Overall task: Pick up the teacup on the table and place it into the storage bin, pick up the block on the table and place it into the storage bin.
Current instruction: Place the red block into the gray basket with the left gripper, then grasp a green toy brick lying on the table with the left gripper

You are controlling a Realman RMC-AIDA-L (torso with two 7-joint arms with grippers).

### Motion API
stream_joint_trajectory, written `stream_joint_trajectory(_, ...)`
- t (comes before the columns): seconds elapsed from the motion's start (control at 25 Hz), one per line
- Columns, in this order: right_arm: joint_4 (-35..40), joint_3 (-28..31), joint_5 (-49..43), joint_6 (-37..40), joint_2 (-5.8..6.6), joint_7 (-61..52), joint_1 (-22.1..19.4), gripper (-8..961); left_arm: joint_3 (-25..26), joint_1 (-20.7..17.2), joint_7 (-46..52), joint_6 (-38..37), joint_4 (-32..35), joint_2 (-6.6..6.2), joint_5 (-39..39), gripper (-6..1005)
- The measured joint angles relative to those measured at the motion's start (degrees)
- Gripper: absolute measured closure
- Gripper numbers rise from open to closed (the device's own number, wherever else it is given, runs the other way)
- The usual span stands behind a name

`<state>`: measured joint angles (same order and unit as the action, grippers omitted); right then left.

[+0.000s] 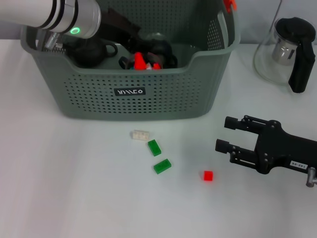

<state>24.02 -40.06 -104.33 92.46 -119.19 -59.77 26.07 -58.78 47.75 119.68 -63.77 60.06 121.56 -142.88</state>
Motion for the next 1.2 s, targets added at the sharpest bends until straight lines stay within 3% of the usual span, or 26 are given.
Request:
stream_joint_trajectory(0.16, 0.1, 0.0, 0.0, 0.0, -0.03, -0.1, -0.2, 270, 0.1, -1.4, 0.0, -0.1, 2.2, 0.21, 1.8, 456)
stream_joint_trajectory(0.28, 0.2, 0.0, 0.0, 0.2, 0.03, -0.1, -0.3, 270, 0.9, -4.8, -0.1, -2.0, 7.3, 0.86, 6.0, 456)
stream_joint_trajectory(0.44, 0.2, 0.3, 0.0, 0.4, 0.2, -0.2, -0.4, 270, 4.5, -12.3, -4.3, -10.1, 15.3, 1.51, 22.1, 459)
stream_joint_trajectory(0.52, 0.2, 0.4, 0.0, 0.4, 0.2, -0.2, -0.4, 270, 6.8, -16.1, -7.8, -15.8, 15.8, 1.34, 29.9, 461)
stream_joint_trajectory(0.6, 0.2, 0.4, 0.0, 0.4, 0.16, -0.2, -0.4, 270, 9.2, -18.1, -11.4, -20.1, 15.0, 1.44, 33.0, 463)
stream_joint_trajectory(0.76, 0.1, 0.4, 0.0, 0.1, 0.07, -0.3, -0.3, 270, 15.9, -22.3, -24.9, -29.7, 7.0, 2.19, 35.0, 466)
stream_joint_trajectory(0.92, 0.1, 0.5, 0.0, -0.1, 0.06, -0.3, -0.4, 270, 17.2, -24.0, -35.4, -34.9, -1.1, 2.33, 32.3, 469)
stream_joint_trajectory(1.08, -0.1, 0.5, 0.0, -0.1, 0.28, -0.3, -0.5, 270, 16.7, -25.3, -46.3, -34.2, -7.1, 2.91, 28.7, 471)
stream_joint_trajectory(1.2, -0.2, 0.5, 0.0, 0.0, 0.41, -0.3, -0.6, 270, 16.8, -24.2, -49.0, -31.3, -12.6, 2.57, 26.7, 474)
